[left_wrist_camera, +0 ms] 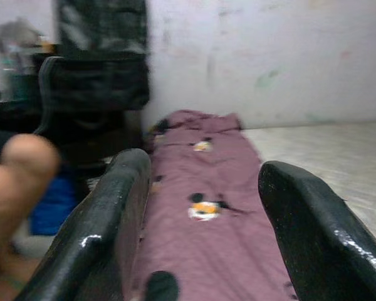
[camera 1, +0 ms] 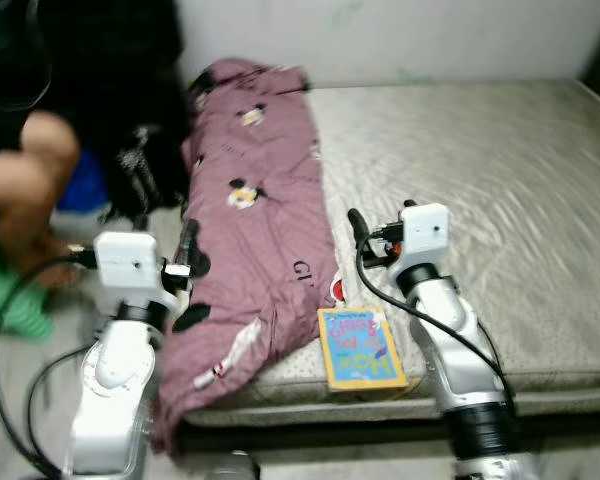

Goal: Clean up the room

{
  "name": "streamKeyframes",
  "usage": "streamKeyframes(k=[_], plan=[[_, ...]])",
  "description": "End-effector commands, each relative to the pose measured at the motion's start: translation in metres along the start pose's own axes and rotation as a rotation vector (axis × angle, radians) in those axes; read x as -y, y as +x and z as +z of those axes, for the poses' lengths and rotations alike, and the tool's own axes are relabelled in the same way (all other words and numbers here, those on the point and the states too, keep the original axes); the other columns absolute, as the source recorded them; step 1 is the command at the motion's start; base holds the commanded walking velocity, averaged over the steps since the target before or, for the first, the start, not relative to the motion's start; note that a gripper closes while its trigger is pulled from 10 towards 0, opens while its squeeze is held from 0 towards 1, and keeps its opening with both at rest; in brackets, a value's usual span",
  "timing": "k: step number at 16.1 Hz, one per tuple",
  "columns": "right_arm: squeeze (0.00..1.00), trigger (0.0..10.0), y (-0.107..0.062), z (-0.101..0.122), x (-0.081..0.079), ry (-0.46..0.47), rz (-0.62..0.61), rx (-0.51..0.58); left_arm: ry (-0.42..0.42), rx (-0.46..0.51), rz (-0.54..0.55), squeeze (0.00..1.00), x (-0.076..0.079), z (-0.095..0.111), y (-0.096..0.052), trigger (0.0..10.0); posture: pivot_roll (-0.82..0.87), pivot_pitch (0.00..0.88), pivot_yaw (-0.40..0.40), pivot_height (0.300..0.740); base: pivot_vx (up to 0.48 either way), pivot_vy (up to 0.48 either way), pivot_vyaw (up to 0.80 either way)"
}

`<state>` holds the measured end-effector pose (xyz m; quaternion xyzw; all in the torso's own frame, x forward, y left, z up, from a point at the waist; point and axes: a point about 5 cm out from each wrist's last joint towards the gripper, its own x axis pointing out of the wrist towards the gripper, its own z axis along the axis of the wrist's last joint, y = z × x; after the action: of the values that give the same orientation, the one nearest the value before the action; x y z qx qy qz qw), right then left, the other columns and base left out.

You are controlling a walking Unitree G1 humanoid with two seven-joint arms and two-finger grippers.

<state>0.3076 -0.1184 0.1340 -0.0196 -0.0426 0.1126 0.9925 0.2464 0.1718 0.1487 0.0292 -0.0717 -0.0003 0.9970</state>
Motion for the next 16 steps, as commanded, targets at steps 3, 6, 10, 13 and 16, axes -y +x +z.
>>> streamKeyframes(k=[3,6,10,13,16], plan=[[0.00,10.0,0.0004,0.0014,0.0015,-0.006,0.003,0.004,0.000,0.000,-0.004,0.00,0.0025,0.0012,0.0015,10.0,0.07,0.000,0.008,0.740,0.000,0.000,0.80],[0.00,10.0,0.0003,0.0017,0.0024,-0.001,0.000,0.005,-0.005,-0.001,-0.004,0.00,0.0029,0.0014,0.0012,10.0,0.07,0.000,0.007,0.740,0.000,0.000,0.50],[0.00,10.0,-0.0001,0.0012,0.0031,0.002,0.000,0.004,-0.010,-0.001,-0.010,0.00,0.0040,0.0010,0.0009,10.0,0.07,0.000,0.003,0.740,0.000,-0.189,0.00],[0.00,10.0,0.0005,0.0014,0.0018,-0.012,0.007,0.002,-0.011,0.000,-0.010,0.00,0.0037,0.0011,0.0008,10.0,0.07,0.000,0.003,0.740,0.000,-0.447,0.00],[0.00,10.0,0.0005,0.0010,0.0015,-0.009,0.010,0.000,-0.010,0.001,-0.012,0.00,0.0038,0.0012,0.0009,10.0,0.07,0.000,0.003,0.740,0.000,-0.446,0.00]])
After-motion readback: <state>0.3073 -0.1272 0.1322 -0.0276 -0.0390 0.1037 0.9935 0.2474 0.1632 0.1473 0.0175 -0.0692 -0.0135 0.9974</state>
